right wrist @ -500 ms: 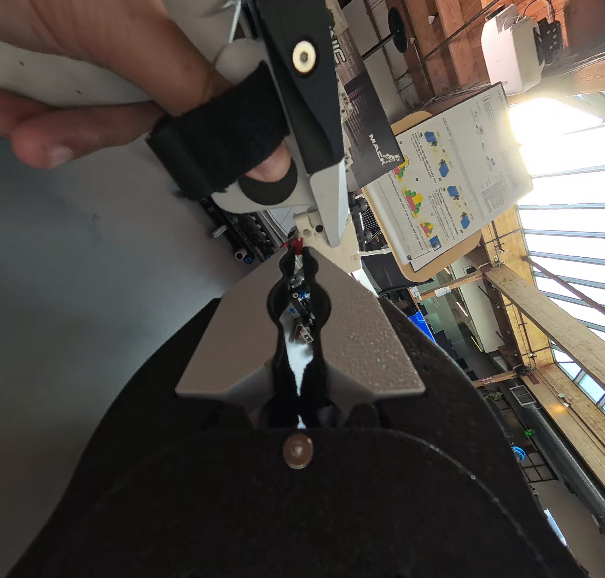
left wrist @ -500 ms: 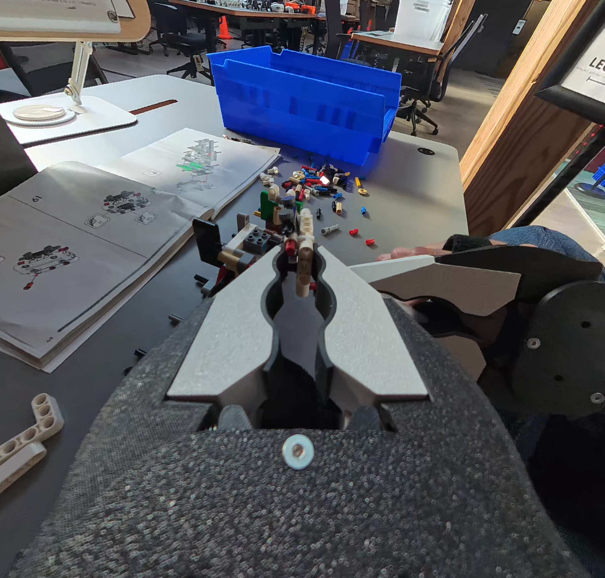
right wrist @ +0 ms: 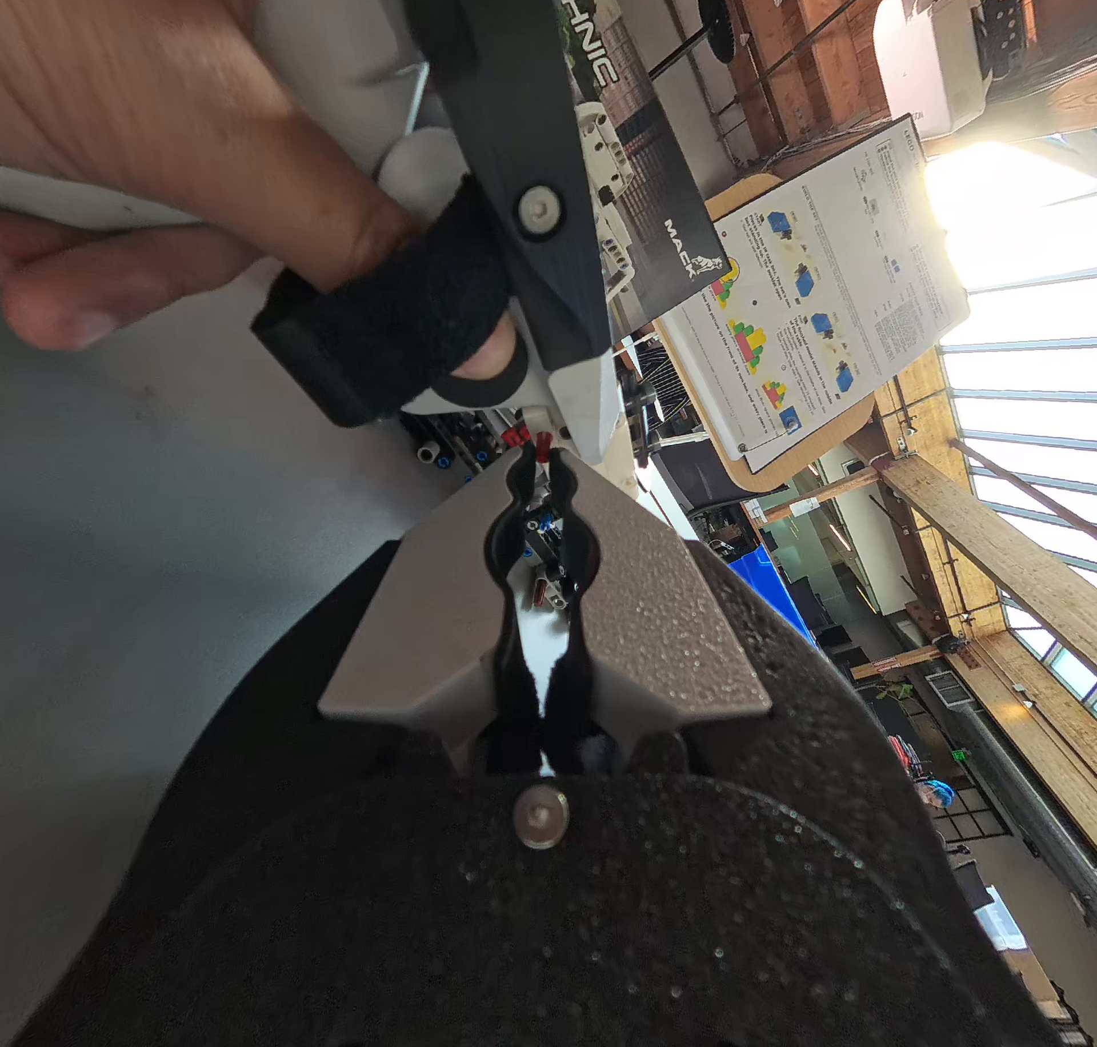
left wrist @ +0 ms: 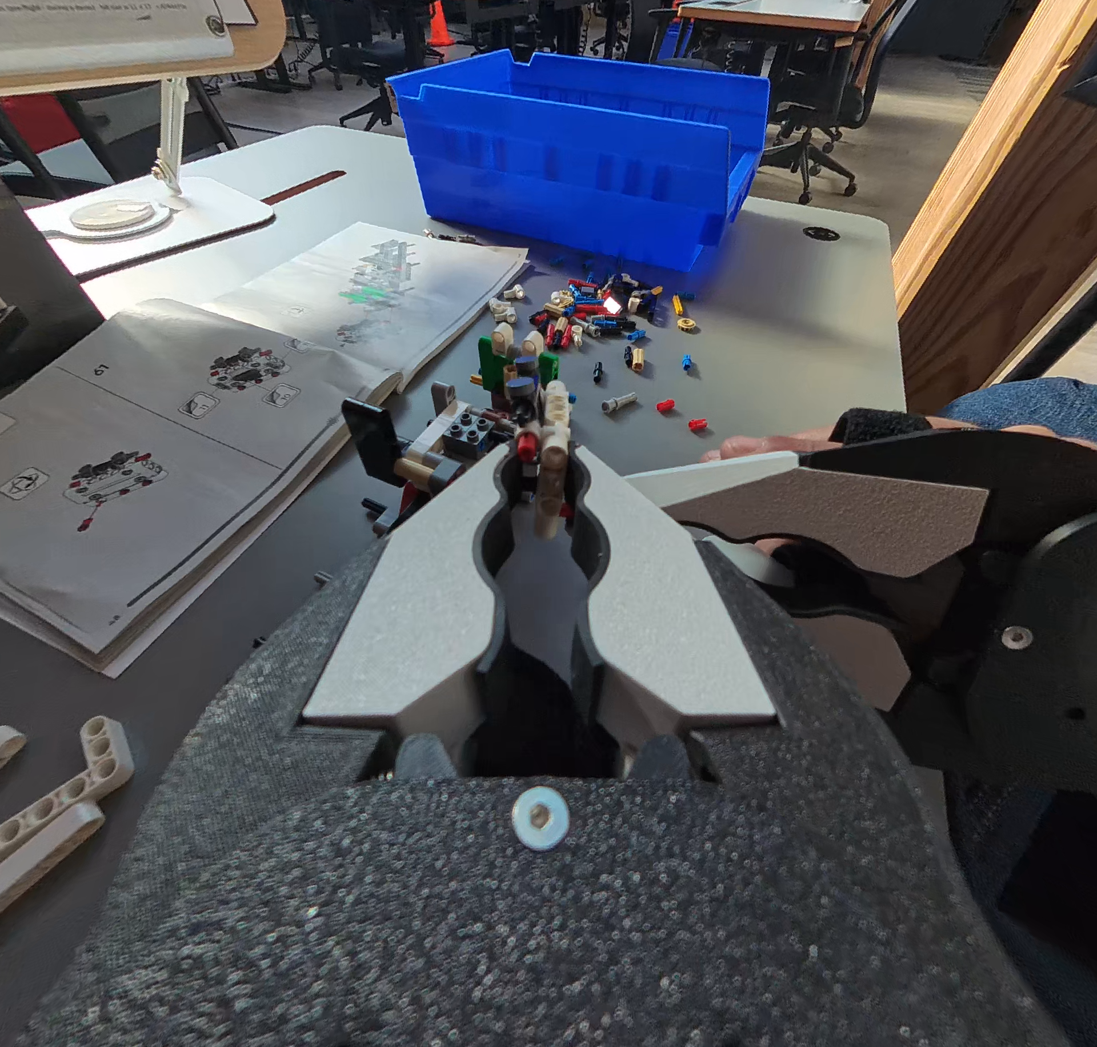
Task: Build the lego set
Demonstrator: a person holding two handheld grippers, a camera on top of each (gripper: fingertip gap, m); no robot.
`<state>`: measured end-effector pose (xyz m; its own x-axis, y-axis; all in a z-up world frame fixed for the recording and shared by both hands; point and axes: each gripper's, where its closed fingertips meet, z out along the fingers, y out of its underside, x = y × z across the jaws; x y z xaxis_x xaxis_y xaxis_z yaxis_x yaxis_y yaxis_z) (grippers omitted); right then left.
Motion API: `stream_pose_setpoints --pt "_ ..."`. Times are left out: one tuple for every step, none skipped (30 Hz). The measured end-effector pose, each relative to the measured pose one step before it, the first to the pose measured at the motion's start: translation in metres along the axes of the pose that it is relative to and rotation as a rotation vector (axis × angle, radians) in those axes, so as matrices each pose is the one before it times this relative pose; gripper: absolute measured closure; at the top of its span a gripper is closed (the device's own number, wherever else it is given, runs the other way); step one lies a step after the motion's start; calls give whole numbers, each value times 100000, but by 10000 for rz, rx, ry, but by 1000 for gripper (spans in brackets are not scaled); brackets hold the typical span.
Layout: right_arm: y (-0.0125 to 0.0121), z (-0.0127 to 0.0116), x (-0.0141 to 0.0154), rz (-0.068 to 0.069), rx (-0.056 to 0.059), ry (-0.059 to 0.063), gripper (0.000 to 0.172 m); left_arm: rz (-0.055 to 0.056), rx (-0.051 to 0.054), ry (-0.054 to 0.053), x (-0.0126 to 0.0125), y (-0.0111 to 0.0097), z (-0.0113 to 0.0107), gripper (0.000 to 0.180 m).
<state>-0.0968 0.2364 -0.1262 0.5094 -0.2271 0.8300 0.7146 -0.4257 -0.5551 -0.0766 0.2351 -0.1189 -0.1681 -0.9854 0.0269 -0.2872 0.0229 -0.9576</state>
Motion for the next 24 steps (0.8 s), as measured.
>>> stream_pose_setpoints --pt "56 27 -19 7 -44 -19 169 22 -25 -18 3 35 22 169" --pt "-27 -2 2 7 6 -3 169 0 -9 -8 -4 17 17 169" --pt "19 7 -3 19 -15 -10 169 -25 -20 -1 -10 17 20 169" --pt "39 25 -28 24 -33 -25 169 -22 -28 -11 -18 43 32 169" --pt "-69 -36 22 56 43 -9 170 -48 9 -18 -5 -28 21 169" --pt "39 -4 22 90 -15 -27 170 -30 7 -31 21 -10 44 169" --pt "71 27 -47 127 -44 -84 170 23 -35 -46 16 36 62 169" --pt "-68 -27 -54 209 51 -137 170 13 -23 -27 -4 29 32 169" --pt "-83 -43 63 217 75 -60 170 -73 36 34 25 -50 -19 169" --pt "-75 -26 79 233 71 -56 170 -92 46 67 27 -71 -34 169" --pt "-81 -31 71 178 86 -56 170 -71 40 54 21 -57 -21 169" --pt "-11 0 53 164 54 -70 169 -53 59 37 22 -82 -44 169" --pt "-39 -25 107 235 68 -127 169 -72 77 91 57 -114 -64 169" --pt "-115 -36 118 361 112 -214 169 -156 102 155 49 -153 -88 169" --pt "-78 -37 86 365 79 -228 169 -189 91 178 63 -132 -85 169" --pt "-124 -38 23 277 101 -204 169 -137 60 140 41 -95 -77 169" --pt "-53 -10 -18 189 47 -158 168 -48 19 41 9 -15 -33 169" --pt "44 45 -56 121 -31 -137 168 52 -19 -66 -34 32 18 169" --pt "65 64 2 60 -47 -51 168 71 0 -60 15 13 24 169" --pt "-25 22 1 21 12 -8 168 -27 11 -12 -7 -15 5 169" --pt "-23 25 -14 -64 10 33 168 -157 -5 29 -33 5 -9 169" --pt "38 55 -53 -118 -38 53 168 -173 -42 43 -44 66 12 169" --pt "21 35 -48 -128 -19 67 169 -139 -38 47 -11 67 6 169" --pt "-7 6 -18 -59 -2 32 169 -67 -7 32 24 14 -28 170"
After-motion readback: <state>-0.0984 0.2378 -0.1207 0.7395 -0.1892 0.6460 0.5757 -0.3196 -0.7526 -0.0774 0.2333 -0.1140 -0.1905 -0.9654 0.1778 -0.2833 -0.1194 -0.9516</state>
